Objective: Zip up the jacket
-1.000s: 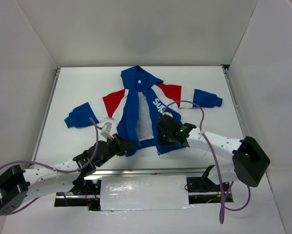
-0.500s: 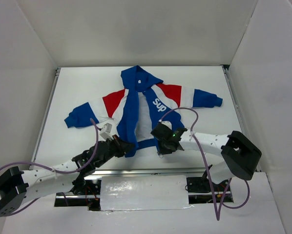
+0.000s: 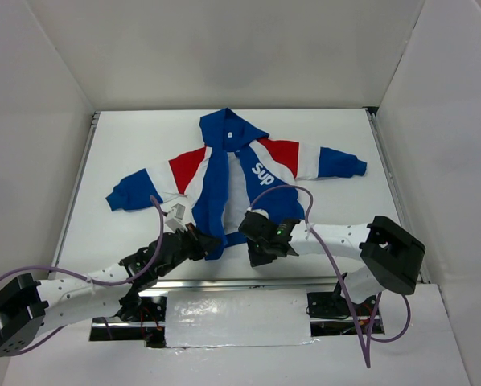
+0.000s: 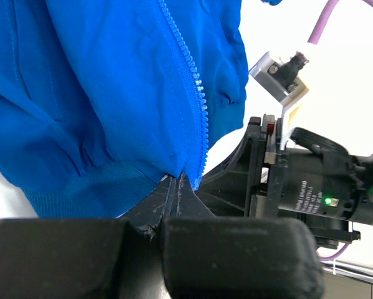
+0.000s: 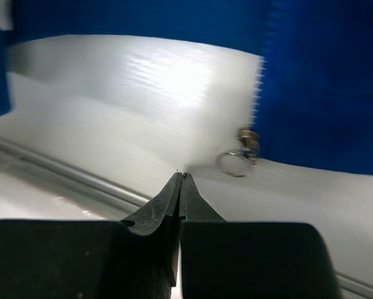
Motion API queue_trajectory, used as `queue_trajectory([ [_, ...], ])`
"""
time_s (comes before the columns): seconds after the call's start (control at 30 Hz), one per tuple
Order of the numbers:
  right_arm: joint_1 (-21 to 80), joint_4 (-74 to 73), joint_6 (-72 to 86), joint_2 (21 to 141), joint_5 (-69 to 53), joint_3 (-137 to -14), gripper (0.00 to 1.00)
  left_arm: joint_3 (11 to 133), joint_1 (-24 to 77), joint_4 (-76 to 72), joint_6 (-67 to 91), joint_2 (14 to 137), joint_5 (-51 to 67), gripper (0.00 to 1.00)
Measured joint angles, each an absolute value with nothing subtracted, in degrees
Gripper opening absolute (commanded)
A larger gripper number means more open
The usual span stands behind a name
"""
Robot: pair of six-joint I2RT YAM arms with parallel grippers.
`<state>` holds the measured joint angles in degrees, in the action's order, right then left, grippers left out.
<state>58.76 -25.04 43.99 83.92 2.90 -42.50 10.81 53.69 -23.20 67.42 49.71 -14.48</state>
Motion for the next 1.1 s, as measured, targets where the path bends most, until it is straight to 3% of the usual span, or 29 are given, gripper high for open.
queue_trajectory([
  [0.1, 58.76, -22.74, 43.75, 83.9, -0.16, -42.61, 0.05, 10.81, 53.69, -22.48, 67.37, 49.54, -14.5, 0.0],
  [0.17, 58.74, -21.82, 43.59, 83.9, -1.74, -42.94, 0.16, 10.81, 53.65, -21.85, 67.29, 49.19, -14.55, 0.0],
  [0.27, 58.74, -21.63, 43.24, 83.81, -2.46, -43.9, 0.25, 10.81, 53.65, -21.02, 67.24, 48.36, -14.72, 0.0],
  [0.33, 58.74, -21.65, 43.03, 83.18, -1.91, -44.18, 0.26, 10.83, 53.63, -20.25, 67.22, 47.62, -14.85, 0.0],
  [0.4, 58.39, -21.98, 42.68, 81.89, -0.89, -44.21, 0.35, 10.83, 53.63, -19.53, 67.09, 46.94, -14.98, 0.0],
  [0.43, 58.08, -22.24, 42.44, 81.12, -0.43, -44.21, 0.43, 10.83, 53.54, -19.09, 66.87, 46.61, -15.11, 0.0],
  [0.47, 57.45, -22.57, 42.06, 80.2, 0.23, -44.21, 0.58, 10.85, 53.41, -18.74, 66.46, 46.39, -15.2, 0.0],
  [0.57, 54.7, -24.16, 40.95, 78.17, 3.51, -44.25, 0.61, 11.07, 52.97, -17.39, 66.17, 46.26, -15.27, 0.0],
  [0.63, 53.23, -25.93, 40.84, 77.8, 6.46, -44.42, 0.6, 11.14, 52.53, -16.45, 66.17, 46.26, -15.25, 0.0],
  [0.7, 52.6, -28.29, 40.88, 77.91, 9.41, -44.69, 0.5, 11.14, 52.21, -15.88, 66.17, 46.26, -15.2, 0.0],
  [0.73, 52.56, -29.39, 41.15, 78.0, 10.79, -44.75, 0.4, 11.14, 52.05, -15.73, 66.17, 46.26, -15.2, 0.0],
  [0.77, 52.49, -30.57, 41.71, 78.26, 12.36, -44.86, 0.18, 11.14, 51.86, -15.53, 66.17, 46.26, -15.18, 0.0],
  [0.83, 52.45, -32.21, 42.98, 79.35, 14.76, -45.01, 0.0, 11.14, 51.59, -15.18, 66.17, 46.26, -15.16, 0.0],
  [1.1, 52.34, -34.06, 45.76, 84.86, 16.99, -45.01, 0.0, 11.14, 50.94, -14.13, 66.06, 46.11, -14.7, 0.0],
])
